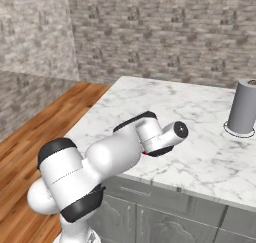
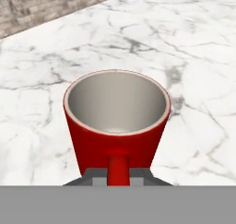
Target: Clear the mugs and bowl far away from the sink.
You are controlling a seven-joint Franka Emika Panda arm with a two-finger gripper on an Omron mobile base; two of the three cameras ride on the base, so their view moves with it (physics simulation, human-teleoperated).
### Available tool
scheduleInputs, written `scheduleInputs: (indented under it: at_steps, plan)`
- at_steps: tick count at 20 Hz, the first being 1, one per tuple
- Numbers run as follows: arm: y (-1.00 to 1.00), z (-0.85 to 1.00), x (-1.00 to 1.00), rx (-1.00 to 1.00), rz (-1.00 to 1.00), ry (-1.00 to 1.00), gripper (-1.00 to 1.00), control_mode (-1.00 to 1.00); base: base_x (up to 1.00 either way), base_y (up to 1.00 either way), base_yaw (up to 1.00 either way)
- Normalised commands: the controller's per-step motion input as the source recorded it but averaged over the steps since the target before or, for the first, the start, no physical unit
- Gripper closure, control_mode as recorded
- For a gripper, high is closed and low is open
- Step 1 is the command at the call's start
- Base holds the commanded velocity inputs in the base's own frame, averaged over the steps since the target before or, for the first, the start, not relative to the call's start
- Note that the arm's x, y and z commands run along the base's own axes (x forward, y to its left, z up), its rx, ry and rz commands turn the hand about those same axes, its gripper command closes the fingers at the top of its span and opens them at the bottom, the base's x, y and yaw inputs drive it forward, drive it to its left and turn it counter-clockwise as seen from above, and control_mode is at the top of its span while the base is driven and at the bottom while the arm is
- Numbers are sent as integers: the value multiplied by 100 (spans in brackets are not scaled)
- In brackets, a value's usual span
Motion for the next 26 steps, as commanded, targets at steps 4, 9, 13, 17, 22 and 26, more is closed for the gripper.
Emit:
scheduleInputs:
  at_steps: [4, 9, 13, 17, 22, 26]
  plan:
    - [0, -15, 0, 0, 0, 0, 100, -100, 0, 0, 0]
    - [0, -13, 0, 0, 0, 0, 100, -100, 0, 0, 0]
    - [0, -8, 0, 0, 0, -1, 100, -100, 0, 0, 0]
    - [0, -7, 0, 0, 0, -2, 100, -100, 0, 0, 0]
    - [0, -9, 3, 0, 0, -1, 100, -100, 0, 0, 0]
    - [0, -1, 0, 0, 0, 0, -100, -100, 0, 0, 0]
